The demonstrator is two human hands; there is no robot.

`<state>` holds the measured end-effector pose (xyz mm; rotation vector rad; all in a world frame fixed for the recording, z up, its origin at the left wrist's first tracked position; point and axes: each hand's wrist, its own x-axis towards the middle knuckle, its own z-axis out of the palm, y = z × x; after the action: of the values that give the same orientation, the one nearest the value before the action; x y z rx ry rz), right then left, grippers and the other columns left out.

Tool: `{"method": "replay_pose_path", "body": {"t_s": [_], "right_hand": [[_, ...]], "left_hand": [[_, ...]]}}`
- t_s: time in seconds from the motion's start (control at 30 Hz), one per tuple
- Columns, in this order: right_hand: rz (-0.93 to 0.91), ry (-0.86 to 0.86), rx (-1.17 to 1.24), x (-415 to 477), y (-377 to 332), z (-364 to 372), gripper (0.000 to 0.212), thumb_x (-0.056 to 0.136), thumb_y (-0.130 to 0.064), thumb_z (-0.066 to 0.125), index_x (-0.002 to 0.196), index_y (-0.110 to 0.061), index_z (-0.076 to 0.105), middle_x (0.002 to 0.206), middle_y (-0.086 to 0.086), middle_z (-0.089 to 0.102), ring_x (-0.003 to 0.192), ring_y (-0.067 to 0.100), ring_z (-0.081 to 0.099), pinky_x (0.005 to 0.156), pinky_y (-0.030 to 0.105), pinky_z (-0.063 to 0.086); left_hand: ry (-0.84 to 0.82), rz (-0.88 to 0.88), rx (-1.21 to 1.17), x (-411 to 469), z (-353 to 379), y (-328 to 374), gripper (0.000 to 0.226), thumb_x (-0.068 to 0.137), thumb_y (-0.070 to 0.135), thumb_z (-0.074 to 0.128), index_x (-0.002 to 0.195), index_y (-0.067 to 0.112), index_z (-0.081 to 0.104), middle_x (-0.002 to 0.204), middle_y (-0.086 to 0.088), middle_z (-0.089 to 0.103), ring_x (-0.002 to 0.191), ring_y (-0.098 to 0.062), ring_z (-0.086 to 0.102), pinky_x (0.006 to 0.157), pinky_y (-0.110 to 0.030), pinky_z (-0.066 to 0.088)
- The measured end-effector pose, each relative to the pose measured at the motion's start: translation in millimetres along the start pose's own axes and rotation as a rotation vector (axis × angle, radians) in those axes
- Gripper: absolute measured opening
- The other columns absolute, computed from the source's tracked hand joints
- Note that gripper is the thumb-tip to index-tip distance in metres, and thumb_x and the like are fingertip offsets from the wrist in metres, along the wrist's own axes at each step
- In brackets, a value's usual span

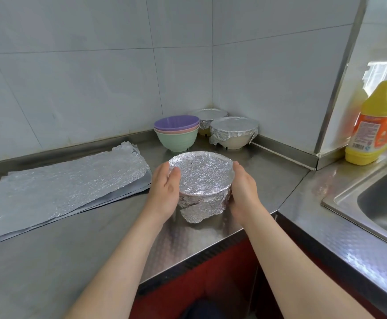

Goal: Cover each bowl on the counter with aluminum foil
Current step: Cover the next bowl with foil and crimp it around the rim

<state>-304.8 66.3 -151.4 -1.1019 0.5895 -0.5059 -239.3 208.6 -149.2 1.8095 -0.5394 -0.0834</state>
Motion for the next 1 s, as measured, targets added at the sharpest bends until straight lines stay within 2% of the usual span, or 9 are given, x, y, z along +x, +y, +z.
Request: {"method": "replay_pose_path", "body": {"t_s": [0.07, 0.17, 0.3, 0.4, 0.47, 0.57, 0.77, 0.9, 1.0], "right_hand": [[-0.006, -0.007, -0.027, 5.9, 0.6, -4.4, 0.048, 0.088, -0.046, 0.052, 0.132, -0.027, 0.053, 0.138, -0.011, 0.049, 0.125, 0.017, 0.047, 0.108, 0.043, 0.037], [-0.034, 0.008, -0.031, 11.6, -0.5, -9.5, 0.035, 0.081, -0.045, 0.054, 0.114, -0.033, 0.05, 0.123, -0.011, 0.047, 0.113, 0.014, 0.044, 0.092, 0.035, 0.037], [-0.07, 0.01, -0.087, 3.8, -4.1, -5.7, 0.048, 0.101, -0.027, 0.042, 0.148, -0.02, 0.035, 0.149, -0.007, 0.038, 0.138, 0.018, 0.036, 0.115, 0.041, 0.028], [-0.065, 0.024, -0.086, 2.5, -9.0, -3.6, 0.05, 0.096, -0.034, 0.045, 0.144, -0.021, 0.042, 0.146, -0.006, 0.042, 0.134, 0.018, 0.04, 0.113, 0.043, 0.032], [-0.072, 0.04, -0.11, 4.4, -13.6, -7.8, 0.044, 0.09, -0.043, 0.046, 0.131, -0.027, 0.049, 0.133, -0.009, 0.047, 0.122, 0.016, 0.046, 0.105, 0.037, 0.035], [-0.164, 0.124, -0.254, 1.3, -26.7, -24.2, 0.042, 0.099, -0.042, 0.038, 0.137, -0.024, 0.045, 0.132, -0.006, 0.05, 0.118, 0.017, 0.048, 0.099, 0.037, 0.04], [-0.123, 0.112, -0.192, -26.8, -4.9, -30.4, 0.061, 0.092, -0.059, 0.04, 0.144, -0.026, 0.042, 0.147, -0.006, 0.044, 0.135, 0.017, 0.042, 0.112, 0.047, 0.033], [-0.105, 0.061, -0.03, -38.6, 7.8, -10.0, 0.053, 0.1, -0.047, 0.036, 0.15, -0.031, 0.03, 0.152, -0.014, 0.033, 0.14, 0.014, 0.031, 0.106, 0.027, 0.02], [-0.116, 0.09, -0.027, -32.2, -3.1, -10.6, 0.053, 0.103, -0.043, 0.032, 0.153, -0.031, 0.022, 0.157, -0.011, 0.024, 0.143, 0.014, 0.025, 0.108, 0.032, 0.023]], "left_hand": [[0.008, 0.006, 0.007, 3.2, -6.6, 3.0, 0.036, 0.103, 0.028, 0.039, 0.138, 0.022, 0.045, 0.135, 0.012, 0.041, 0.125, 0.002, 0.038, 0.103, -0.022, 0.026], [0.04, -0.033, -0.068, 10.8, -13.7, 10.0, 0.048, 0.102, 0.026, 0.041, 0.149, 0.018, 0.034, 0.15, 0.008, 0.035, 0.139, -0.009, 0.031, 0.108, -0.023, 0.023], [-0.03, -0.05, -0.083, 11.6, -4.5, 13.4, 0.049, 0.103, 0.031, 0.039, 0.149, 0.016, 0.031, 0.151, 0.01, 0.03, 0.143, -0.009, 0.022, 0.111, -0.024, 0.019], [-0.042, -0.061, -0.08, 9.6, -3.7, 10.9, 0.052, 0.102, 0.035, 0.041, 0.15, 0.019, 0.03, 0.156, 0.009, 0.025, 0.14, -0.006, 0.025, 0.108, -0.022, 0.02], [-0.05, -0.075, -0.101, 9.2, -8.2, 8.1, 0.049, 0.101, 0.035, 0.045, 0.147, 0.022, 0.036, 0.151, 0.009, 0.033, 0.133, -0.006, 0.034, 0.103, -0.023, 0.025], [0.032, -0.035, -0.117, 5.2, -16.4, 7.2, 0.041, 0.1, 0.024, 0.048, 0.14, 0.02, 0.047, 0.143, 0.004, 0.046, 0.124, -0.005, 0.042, 0.098, -0.022, 0.03], [-0.102, -0.141, -0.251, -1.7, -14.4, 4.6, 0.053, 0.098, 0.033, 0.051, 0.148, 0.03, 0.033, 0.15, 0.014, 0.033, 0.13, 0.0, 0.032, 0.105, -0.023, 0.022], [-0.107, -0.11, -0.231, -13.7, -0.4, 5.6, 0.058, 0.1, 0.036, 0.045, 0.152, 0.028, 0.022, 0.153, 0.015, 0.026, 0.128, 0.004, 0.026, 0.104, -0.022, 0.019], [-0.03, -0.082, -0.199, -16.1, -0.3, 5.0, 0.051, 0.1, 0.033, 0.048, 0.148, 0.024, 0.034, 0.145, 0.013, 0.035, 0.129, -0.002, 0.033, 0.104, -0.024, 0.026]]}}
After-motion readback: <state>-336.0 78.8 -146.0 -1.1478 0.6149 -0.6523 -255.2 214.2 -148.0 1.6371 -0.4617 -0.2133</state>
